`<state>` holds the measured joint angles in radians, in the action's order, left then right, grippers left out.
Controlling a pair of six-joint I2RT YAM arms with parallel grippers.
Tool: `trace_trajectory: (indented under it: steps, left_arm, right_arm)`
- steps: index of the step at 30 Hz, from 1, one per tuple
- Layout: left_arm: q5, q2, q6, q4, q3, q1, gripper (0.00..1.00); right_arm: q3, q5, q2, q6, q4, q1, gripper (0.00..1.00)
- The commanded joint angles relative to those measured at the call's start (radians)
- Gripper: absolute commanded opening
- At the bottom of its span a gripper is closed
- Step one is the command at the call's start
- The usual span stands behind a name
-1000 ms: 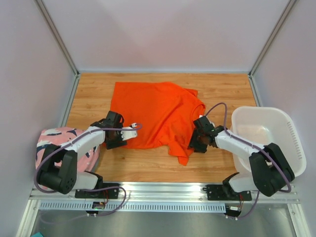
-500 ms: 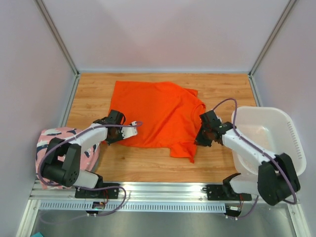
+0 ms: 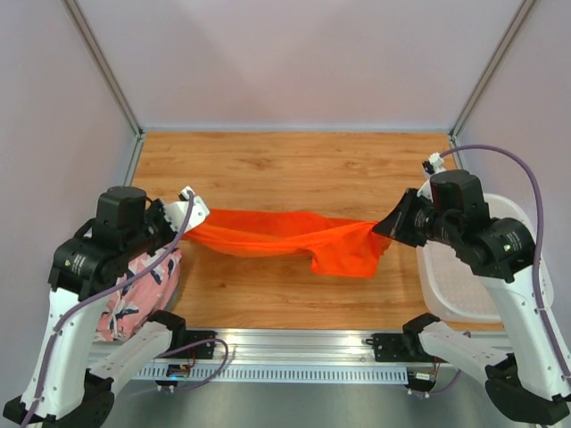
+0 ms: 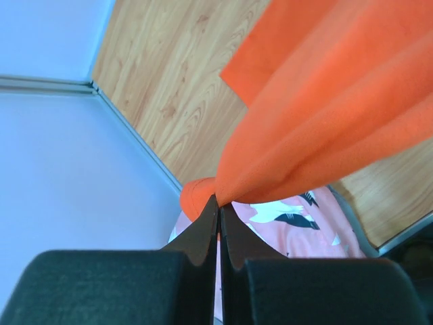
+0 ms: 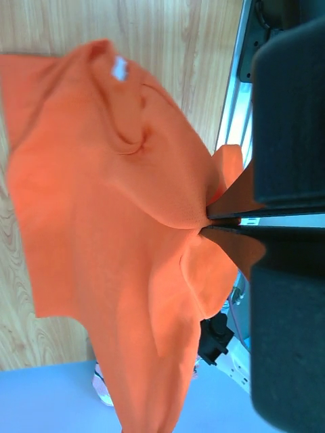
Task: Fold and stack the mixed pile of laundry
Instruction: Flatten out the T-shirt at the center of the board.
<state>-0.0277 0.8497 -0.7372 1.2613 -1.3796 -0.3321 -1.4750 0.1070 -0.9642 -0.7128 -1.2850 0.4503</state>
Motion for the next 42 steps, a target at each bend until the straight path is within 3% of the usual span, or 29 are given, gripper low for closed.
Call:
trace_trajectory:
  steps: [1, 4, 7, 10, 11, 13, 14, 15, 17, 18, 19, 20, 24, 26, 31, 32, 40, 42]
  left_arm:
    - [-0.029, 0.052, 0.068, 0.225, -0.032, 0.004, 0.00]
    - [-0.089, 0.126, 0.012, 0.031, -0.001, 0.010, 0.00]
    - [-0.115, 0.299, -0.014, -0.173, -0.096, 0.066, 0.00]
    - [-0.103, 0.573, 0.047, -0.218, -0.429, 0.169, 0.00]
    - [-0.110, 0.641, 0.092, -0.223, -0.631, 0.197, 0.00]
    - [-0.138, 0.808, 0.127, -0.243, -0.825, 0.212, 0.00]
    - [-0.150, 0.889, 0.151, -0.252, -0.992, 0.217, 0.00]
    - [-0.176, 0.917, 0.156, -0.276, -1.056, 0.217, 0.00]
    - [-0.184, 0.945, 0.156, -0.313, -1.137, 0.217, 0.00]
    - [-0.192, 0.931, 0.153, -0.374, -1.127, 0.217, 0.00]
    - [-0.192, 0.913, 0.151, -0.405, -1.104, 0.217, 0.00]
    - [-0.186, 0.864, 0.148, -0.434, -1.043, 0.217, 0.00]
    - [-0.126, 0.758, 0.142, -0.514, -0.905, 0.217, 0.00]
    - [-0.110, 0.711, 0.134, -0.510, -0.827, 0.217, 0.00]
    - [0.021, 0.559, 0.081, -0.527, -0.525, 0.216, 0.00]
    - [0.084, 0.501, 0.056, -0.522, -0.403, 0.215, 0.00]
    - [0.164, 0.276, 0.013, -0.383, 0.216, 0.208, 0.00]
    - [0.198, 0.198, -0.007, -0.314, 0.302, 0.208, 0.00]
  right_arm:
    - [-0.065, 0.053, -0.080, 0.070, -0.236, -0.001, 0.00]
    - [-0.102, 0.030, -0.212, 0.165, -0.084, -0.040, 0.00]
    - [-0.232, 0.065, -0.413, 0.226, 0.112, -0.160, 0.00]
    - [-0.566, 0.135, -0.701, 0.196, 0.205, -0.254, 0.00]
    - [-0.849, 0.144, -0.776, 0.170, 0.201, -0.263, 0.00]
    - [-1.128, 0.189, -0.988, 0.124, 0.217, -0.288, 0.00]
    - [-1.221, 0.256, -1.033, 0.024, 0.258, -0.301, 0.00]
    - [-1.267, 0.290, -1.060, -0.038, 0.316, -0.317, 0.00]
    - [-1.158, 0.348, -1.006, -0.167, 0.597, -0.372, 0.00]
    - [-0.999, 0.344, -0.966, -0.256, 0.696, -0.392, 0.00]
    - [-0.955, 0.329, -0.894, -0.281, 0.833, -0.418, 0.00]
    - [-0.943, 0.292, -0.877, -0.286, 0.854, -0.424, 0.00]
    - [-1.051, 0.307, -0.872, -0.246, 0.790, -0.443, 0.00]
    - [-0.964, 0.327, -0.822, -0.228, 0.773, -0.470, 0.00]
    - [-0.500, 0.300, -0.609, -0.139, 0.745, -0.470, 0.00]
    - [-0.341, 0.268, -0.540, -0.104, 0.703, -0.470, 0.00]
    - [0.361, 0.240, -0.168, 0.029, 0.515, -0.466, 0.00]
    - [0.535, 0.244, -0.061, 0.035, 0.471, -0.455, 0.00]
